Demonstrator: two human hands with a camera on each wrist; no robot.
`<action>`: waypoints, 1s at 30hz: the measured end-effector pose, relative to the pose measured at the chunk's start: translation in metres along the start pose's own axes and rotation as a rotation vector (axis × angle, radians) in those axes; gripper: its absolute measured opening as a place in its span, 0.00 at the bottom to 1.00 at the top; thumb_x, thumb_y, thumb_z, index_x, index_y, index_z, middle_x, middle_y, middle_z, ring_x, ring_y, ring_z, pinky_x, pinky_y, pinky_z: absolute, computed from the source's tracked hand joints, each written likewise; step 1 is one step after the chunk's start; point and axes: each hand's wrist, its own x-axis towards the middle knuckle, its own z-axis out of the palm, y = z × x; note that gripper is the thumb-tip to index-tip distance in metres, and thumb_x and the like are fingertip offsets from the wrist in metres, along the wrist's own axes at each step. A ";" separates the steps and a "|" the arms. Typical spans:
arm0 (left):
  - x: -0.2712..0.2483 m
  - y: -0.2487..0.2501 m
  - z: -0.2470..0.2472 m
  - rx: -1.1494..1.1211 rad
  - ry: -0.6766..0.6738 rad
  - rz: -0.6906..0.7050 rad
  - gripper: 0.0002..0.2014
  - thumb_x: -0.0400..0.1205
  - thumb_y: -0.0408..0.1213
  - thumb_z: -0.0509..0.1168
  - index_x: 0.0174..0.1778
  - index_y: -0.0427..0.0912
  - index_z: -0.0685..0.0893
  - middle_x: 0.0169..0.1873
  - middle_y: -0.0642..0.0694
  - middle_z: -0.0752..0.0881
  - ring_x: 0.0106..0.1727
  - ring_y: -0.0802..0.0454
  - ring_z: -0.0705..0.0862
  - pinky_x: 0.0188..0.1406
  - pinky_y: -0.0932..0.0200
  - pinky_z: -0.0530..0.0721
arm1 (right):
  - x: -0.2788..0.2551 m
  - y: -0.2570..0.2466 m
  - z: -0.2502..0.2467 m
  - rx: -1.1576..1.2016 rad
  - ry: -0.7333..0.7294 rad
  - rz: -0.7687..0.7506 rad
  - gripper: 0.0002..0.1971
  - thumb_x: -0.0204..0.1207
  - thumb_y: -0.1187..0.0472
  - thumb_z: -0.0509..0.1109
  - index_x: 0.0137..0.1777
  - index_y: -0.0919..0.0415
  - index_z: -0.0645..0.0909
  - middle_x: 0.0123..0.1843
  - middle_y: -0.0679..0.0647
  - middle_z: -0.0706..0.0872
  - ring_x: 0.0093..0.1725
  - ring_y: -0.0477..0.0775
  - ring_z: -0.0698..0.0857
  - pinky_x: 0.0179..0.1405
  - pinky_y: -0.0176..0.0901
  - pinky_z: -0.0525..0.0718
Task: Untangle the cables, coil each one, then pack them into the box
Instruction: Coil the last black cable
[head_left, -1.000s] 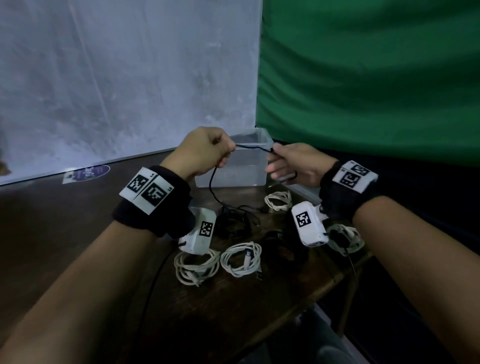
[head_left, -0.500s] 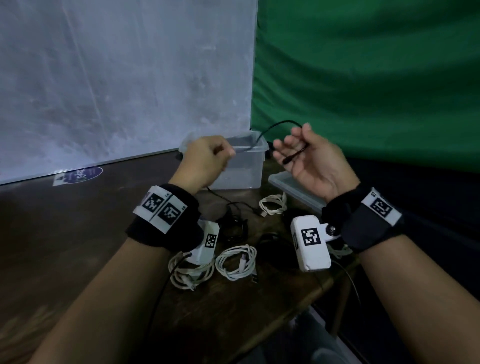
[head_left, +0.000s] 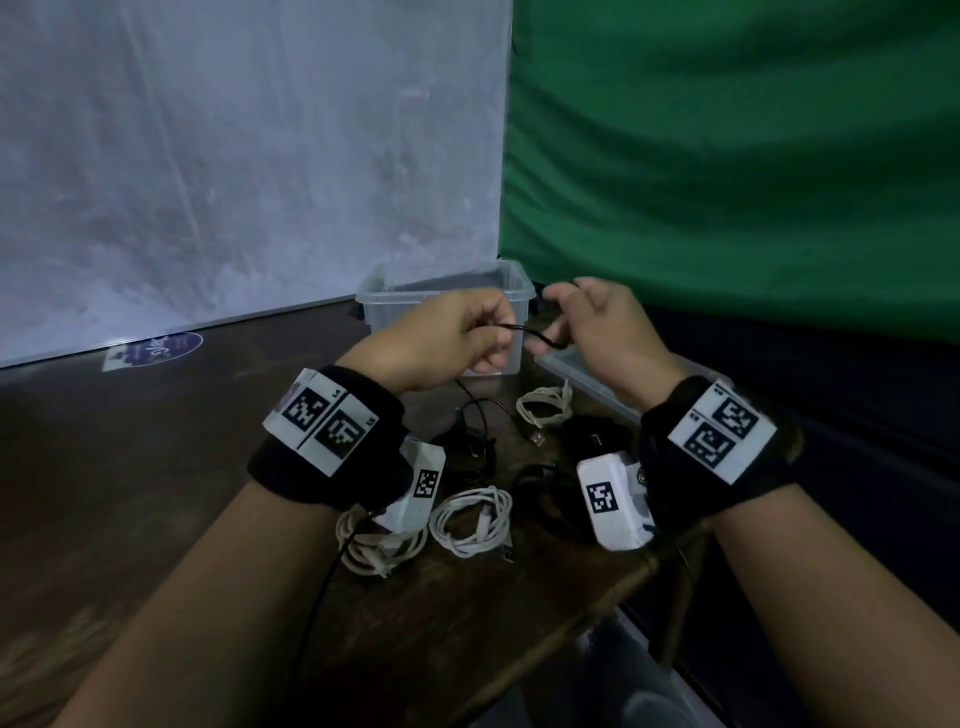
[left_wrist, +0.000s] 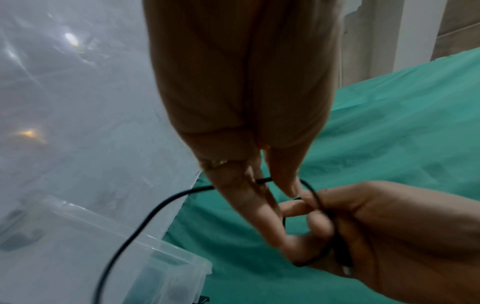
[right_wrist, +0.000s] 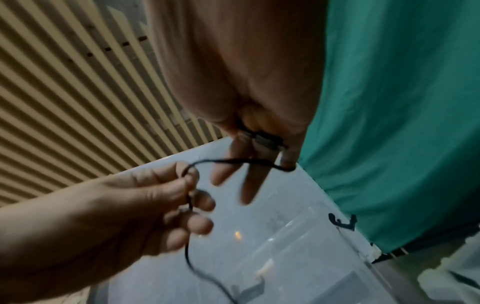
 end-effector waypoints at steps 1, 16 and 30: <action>0.001 0.001 0.000 0.006 0.051 0.026 0.09 0.84 0.29 0.60 0.40 0.46 0.77 0.37 0.45 0.84 0.42 0.53 0.87 0.43 0.59 0.86 | -0.005 0.001 0.002 -0.005 -0.032 -0.008 0.14 0.86 0.57 0.54 0.53 0.64 0.80 0.23 0.51 0.82 0.28 0.53 0.84 0.41 0.46 0.81; 0.002 -0.004 0.009 0.189 0.260 -0.107 0.07 0.85 0.34 0.60 0.44 0.39 0.82 0.34 0.47 0.84 0.17 0.59 0.80 0.17 0.72 0.73 | -0.031 -0.024 -0.015 0.811 -0.077 0.063 0.20 0.88 0.52 0.50 0.35 0.58 0.70 0.22 0.52 0.80 0.15 0.46 0.65 0.24 0.40 0.61; -0.009 0.018 0.021 0.156 -0.269 -0.129 0.08 0.80 0.27 0.63 0.43 0.45 0.79 0.35 0.46 0.88 0.26 0.54 0.83 0.27 0.59 0.81 | -0.008 -0.016 -0.024 0.076 0.207 -0.229 0.14 0.85 0.59 0.59 0.39 0.58 0.80 0.27 0.35 0.78 0.30 0.30 0.75 0.37 0.25 0.74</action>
